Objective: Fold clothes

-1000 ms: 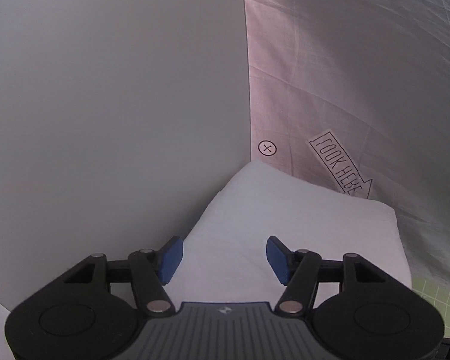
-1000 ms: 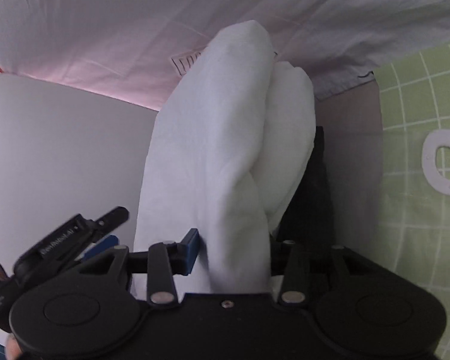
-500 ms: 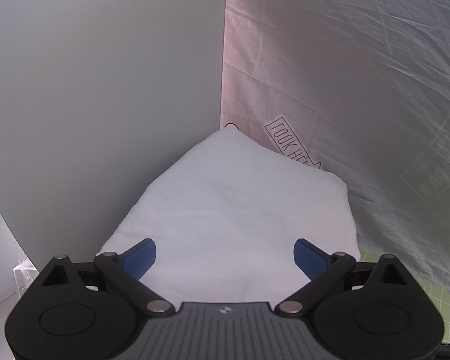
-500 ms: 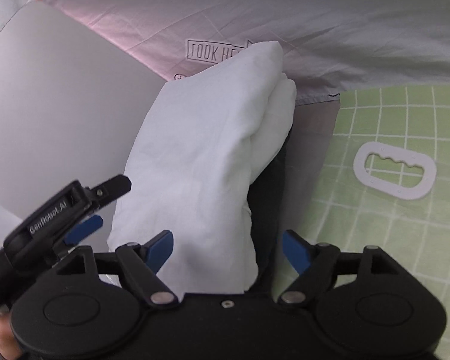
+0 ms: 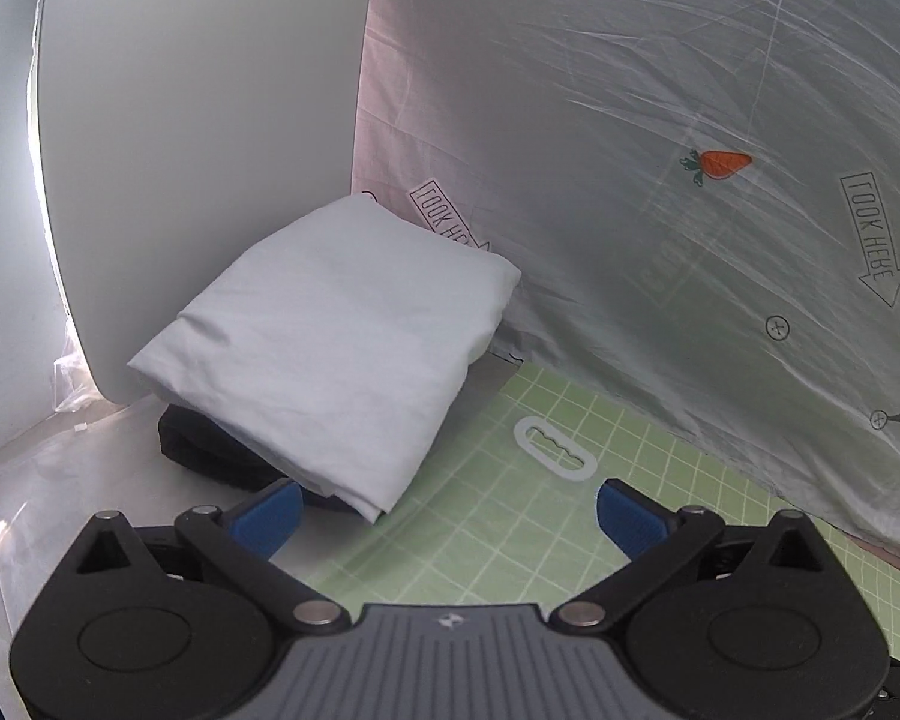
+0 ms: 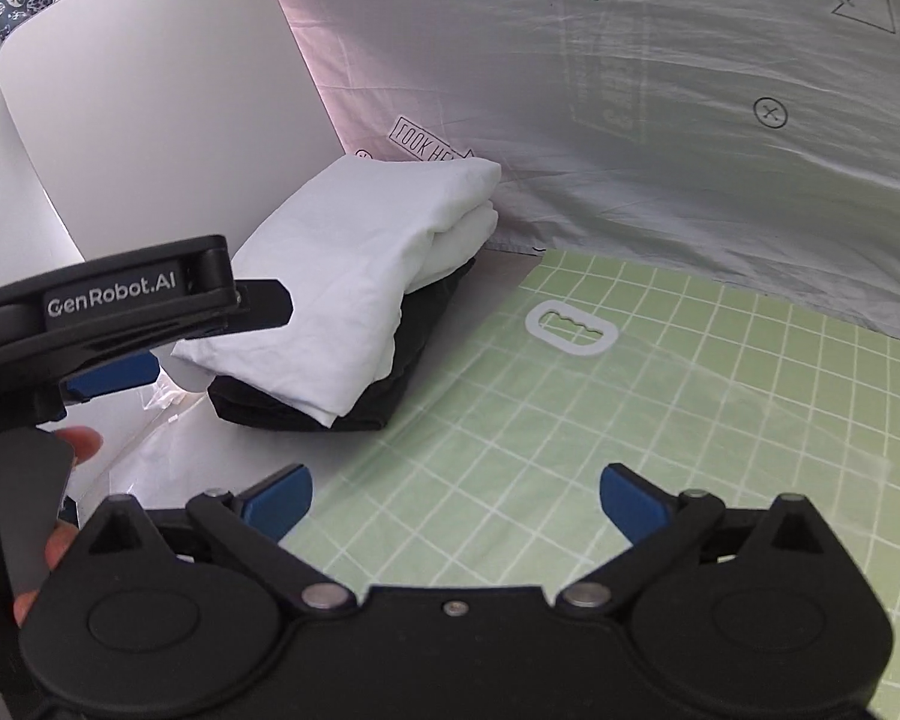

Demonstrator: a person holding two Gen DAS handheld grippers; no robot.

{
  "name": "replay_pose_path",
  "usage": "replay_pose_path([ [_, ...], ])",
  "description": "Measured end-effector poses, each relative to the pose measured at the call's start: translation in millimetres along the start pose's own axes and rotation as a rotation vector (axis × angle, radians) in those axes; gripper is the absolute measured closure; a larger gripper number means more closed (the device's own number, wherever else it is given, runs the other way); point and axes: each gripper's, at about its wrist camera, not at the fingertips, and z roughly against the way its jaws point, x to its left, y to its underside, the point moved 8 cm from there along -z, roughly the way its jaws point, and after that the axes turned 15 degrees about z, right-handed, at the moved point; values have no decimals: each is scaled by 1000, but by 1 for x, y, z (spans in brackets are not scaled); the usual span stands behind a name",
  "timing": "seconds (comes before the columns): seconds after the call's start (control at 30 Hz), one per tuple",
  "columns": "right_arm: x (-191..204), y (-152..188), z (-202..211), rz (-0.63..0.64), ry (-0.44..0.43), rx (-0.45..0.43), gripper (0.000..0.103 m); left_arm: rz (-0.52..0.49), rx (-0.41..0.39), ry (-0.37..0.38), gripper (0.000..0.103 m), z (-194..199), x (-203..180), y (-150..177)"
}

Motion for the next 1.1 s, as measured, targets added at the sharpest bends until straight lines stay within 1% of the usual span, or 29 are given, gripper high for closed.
replay_pose_path([
  [0.07,-2,22,21,30,36,11,0,-11,-22,-34,0,23,-1,21],
  [0.13,-5,42,40,53,68,23,0,-34,-19,-53,0,39,-3,37],
  [0.23,-7,66,62,63,94,34,0,-59,-19,-56,0,65,-3,58],
  [0.37,-5,81,86,86,122,28,0,-60,-19,-95,0,99,12,83],
  [0.5,-4,89,104,80,144,8,0,-48,-1,-111,0,121,26,104],
  [0.63,1,94,115,93,151,-3,0,-57,6,-120,0,139,34,117],
  [0.73,5,95,122,101,159,-19,0,-66,7,-114,0,146,37,121],
  [1.1,15,100,137,79,162,-45,0,-93,-15,-94,0,160,40,120],
])
